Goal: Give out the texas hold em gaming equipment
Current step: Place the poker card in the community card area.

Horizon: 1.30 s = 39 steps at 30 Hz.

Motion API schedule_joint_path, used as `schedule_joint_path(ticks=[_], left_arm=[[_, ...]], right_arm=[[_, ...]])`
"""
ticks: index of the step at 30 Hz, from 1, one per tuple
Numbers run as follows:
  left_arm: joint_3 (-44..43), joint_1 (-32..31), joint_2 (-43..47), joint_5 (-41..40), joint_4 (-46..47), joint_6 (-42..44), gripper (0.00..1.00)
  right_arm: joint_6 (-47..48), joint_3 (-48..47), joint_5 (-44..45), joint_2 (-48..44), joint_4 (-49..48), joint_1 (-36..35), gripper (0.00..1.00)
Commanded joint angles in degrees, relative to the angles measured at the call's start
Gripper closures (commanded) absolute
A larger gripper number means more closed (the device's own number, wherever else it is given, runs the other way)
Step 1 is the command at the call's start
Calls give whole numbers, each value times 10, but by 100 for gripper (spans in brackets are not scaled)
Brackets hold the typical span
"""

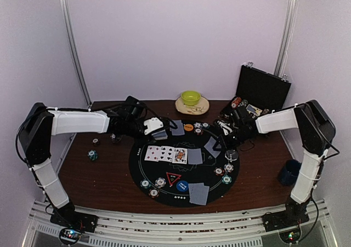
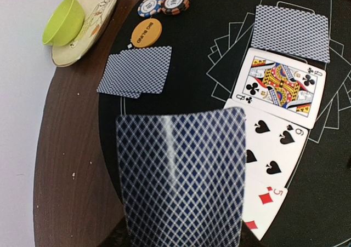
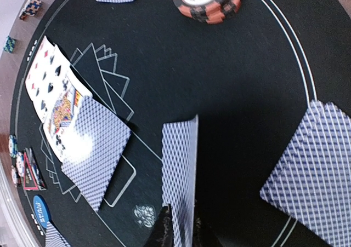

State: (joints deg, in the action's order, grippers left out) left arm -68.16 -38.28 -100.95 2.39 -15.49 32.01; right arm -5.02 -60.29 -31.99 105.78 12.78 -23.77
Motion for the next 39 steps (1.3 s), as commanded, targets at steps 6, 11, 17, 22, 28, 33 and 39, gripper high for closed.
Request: schedule_joint_path(ticks=[6, 11, 17, 22, 28, 33, 39], left_arm=[[-8, 4, -8, 9, 23, -3, 90], [-8, 4, -8, 9, 23, -3, 90], [-8, 4, -9, 5, 23, -4, 90], [-12, 3, -14, -3, 22, -4, 90], [-17, 4, -28, -10, 18, -1, 90], [-22, 5, -32, -10, 10, -1, 91], [-23, 5, -29, -10, 7, 1, 91]], right_arm=[[35, -74, -51, 38, 92, 3, 92], [48, -85, -57, 46, 115, 6, 100], [-17, -29, -76, 8, 37, 8, 100], [-102, 27, -94, -34, -60, 31, 100], [-191, 63, -127, -59, -146, 36, 100], [-232, 81, -117, -70, -178, 35, 100], [-245, 102, -94, -61, -199, 32, 100]])
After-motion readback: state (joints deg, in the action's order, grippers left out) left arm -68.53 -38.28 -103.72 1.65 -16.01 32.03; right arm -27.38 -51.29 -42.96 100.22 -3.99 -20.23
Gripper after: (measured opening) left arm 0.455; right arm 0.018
